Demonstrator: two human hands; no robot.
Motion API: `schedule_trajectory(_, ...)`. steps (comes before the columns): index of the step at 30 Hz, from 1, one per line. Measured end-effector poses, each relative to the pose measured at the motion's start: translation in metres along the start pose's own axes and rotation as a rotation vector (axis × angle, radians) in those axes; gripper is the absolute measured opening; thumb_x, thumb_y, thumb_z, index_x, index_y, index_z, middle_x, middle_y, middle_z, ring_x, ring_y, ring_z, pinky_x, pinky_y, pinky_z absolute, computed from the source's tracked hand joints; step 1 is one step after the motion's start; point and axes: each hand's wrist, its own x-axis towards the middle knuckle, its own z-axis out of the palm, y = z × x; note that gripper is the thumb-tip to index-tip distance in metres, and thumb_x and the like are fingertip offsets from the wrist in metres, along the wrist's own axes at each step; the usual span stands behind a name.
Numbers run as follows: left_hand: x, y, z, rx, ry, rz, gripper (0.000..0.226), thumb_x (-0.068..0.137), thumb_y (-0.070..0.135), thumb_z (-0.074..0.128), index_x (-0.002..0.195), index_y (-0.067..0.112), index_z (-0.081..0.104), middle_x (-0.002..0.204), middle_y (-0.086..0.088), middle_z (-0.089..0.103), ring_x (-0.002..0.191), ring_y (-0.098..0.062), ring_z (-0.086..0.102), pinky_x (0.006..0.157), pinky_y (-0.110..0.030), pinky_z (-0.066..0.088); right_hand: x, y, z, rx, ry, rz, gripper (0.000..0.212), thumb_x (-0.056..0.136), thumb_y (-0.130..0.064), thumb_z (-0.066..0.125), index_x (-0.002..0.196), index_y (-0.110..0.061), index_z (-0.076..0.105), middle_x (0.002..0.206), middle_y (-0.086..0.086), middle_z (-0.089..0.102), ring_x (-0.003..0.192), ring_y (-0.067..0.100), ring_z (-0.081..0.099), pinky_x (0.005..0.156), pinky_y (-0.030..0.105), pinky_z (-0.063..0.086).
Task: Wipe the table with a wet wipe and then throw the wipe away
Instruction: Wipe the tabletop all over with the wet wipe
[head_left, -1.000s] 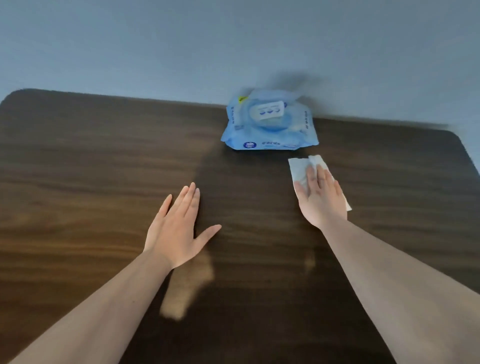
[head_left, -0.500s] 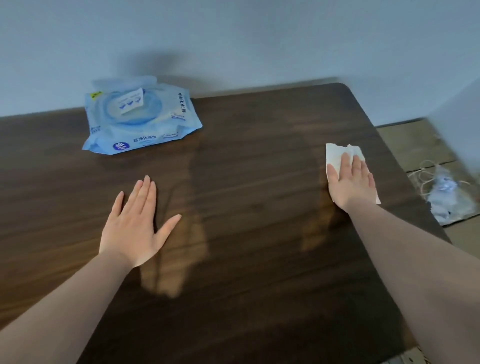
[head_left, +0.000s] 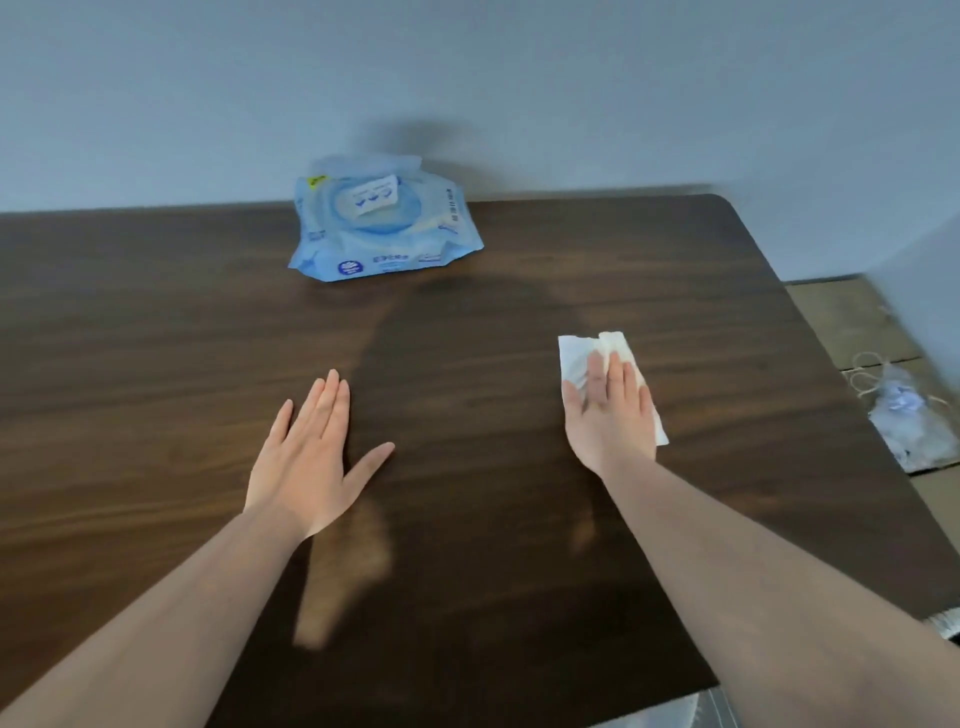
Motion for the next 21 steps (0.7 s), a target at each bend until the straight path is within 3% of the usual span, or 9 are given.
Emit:
schedule_trajectory(6, -0.091, -0.13, 0.004, 0.019, 0.037, -0.198, 0.1, 0.076, 0.077, 0.001, 0.147, 0.007, 0.007, 0.157, -0.006, 0.006, 0.143, -0.015, 0.002, 0.116, -0.038, 0.008, -0.076, -0.173, 0.033, 0.006, -0.045, -0.396, 0.062, 0.097, -0.05, 0.008, 0.15, -0.02, -0.008, 0.16, 0.004, -0.006, 0.147, 0.021, -0.006, 0.12, 0.038, -0.003)
schedule_trajectory(11, -0.171, -0.22, 0.004, -0.012, 0.012, -0.403, 0.101, 0.073, 0.078, -0.003, 0.147, 0.009, 0.001, 0.157, -0.003, -0.002, 0.143, -0.012, -0.005, 0.118, -0.039, 0.007, -0.134, -0.309, 0.062, 0.009, -0.104, -0.666, 0.062, 0.098, -0.05, 0.011, 0.15, -0.021, -0.005, 0.161, 0.002, -0.005, 0.147, 0.019, -0.007, 0.12, 0.038, -0.005)
schedule_trajectory(17, -0.228, -0.262, 0.012, -0.039, 0.063, -0.75, 0.108, 0.072, 0.084, -0.001, 0.147, 0.007, -0.002, 0.158, -0.008, -0.003, 0.144, -0.02, -0.005, 0.118, -0.041, 0.007, -0.195, -0.446, 0.089, 0.002, -0.137, -0.924, 0.062, 0.098, -0.05, 0.013, 0.151, -0.021, -0.002, 0.161, 0.002, -0.002, 0.147, 0.02, -0.006, 0.119, 0.039, -0.006)
schedule_trajectory(21, -0.227, -0.268, 0.013, -0.091, 0.071, -0.796, 0.111, 0.067, 0.088, 0.0, 0.147, 0.012, -0.007, 0.158, -0.005, -0.008, 0.144, -0.019, -0.01, 0.118, -0.039, 0.001, -0.214, -0.504, 0.1, -0.036, -0.147, -1.025, 0.062, 0.098, -0.049, 0.012, 0.151, -0.021, -0.002, 0.161, 0.003, -0.004, 0.147, 0.021, -0.008, 0.119, 0.039, -0.007)
